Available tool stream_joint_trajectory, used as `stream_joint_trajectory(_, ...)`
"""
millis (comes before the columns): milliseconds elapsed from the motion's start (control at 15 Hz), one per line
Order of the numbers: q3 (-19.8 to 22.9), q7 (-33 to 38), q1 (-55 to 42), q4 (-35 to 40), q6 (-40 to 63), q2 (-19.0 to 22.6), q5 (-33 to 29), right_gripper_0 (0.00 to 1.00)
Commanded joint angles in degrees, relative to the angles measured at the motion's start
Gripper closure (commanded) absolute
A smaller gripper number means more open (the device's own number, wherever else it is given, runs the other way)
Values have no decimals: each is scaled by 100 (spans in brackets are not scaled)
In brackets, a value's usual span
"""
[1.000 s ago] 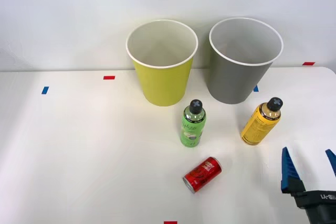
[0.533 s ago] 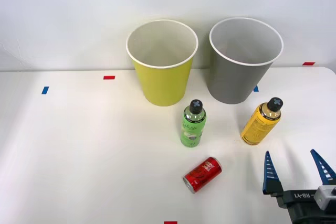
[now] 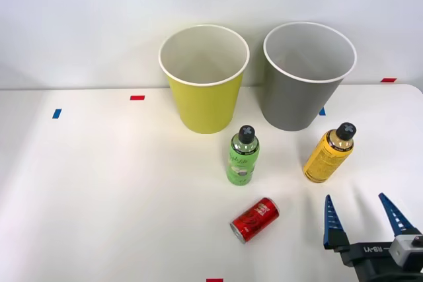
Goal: Put cans in the gray bin, plastic bottles in the light green bin
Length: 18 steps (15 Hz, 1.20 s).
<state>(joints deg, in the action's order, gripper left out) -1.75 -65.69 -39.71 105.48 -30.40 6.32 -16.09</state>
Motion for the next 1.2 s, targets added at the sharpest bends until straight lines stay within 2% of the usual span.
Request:
stream_joint_trajectory(67, -264, 241, -108, -1, 17, 27, -131, 0)
stream_joint_trajectory(333, -677, 249, -239, -1, 140, 475, -184, 0)
stream_joint_trajectory(467, -739, 249, -275, -1, 140, 633, -166, 0)
stream_joint_trajectory(933, -862, 197, -626, -1, 61, 545, -140, 0)
stream_joint_trajectory(1200, -827, 162, -740, -1, -282, 536, 264, 0)
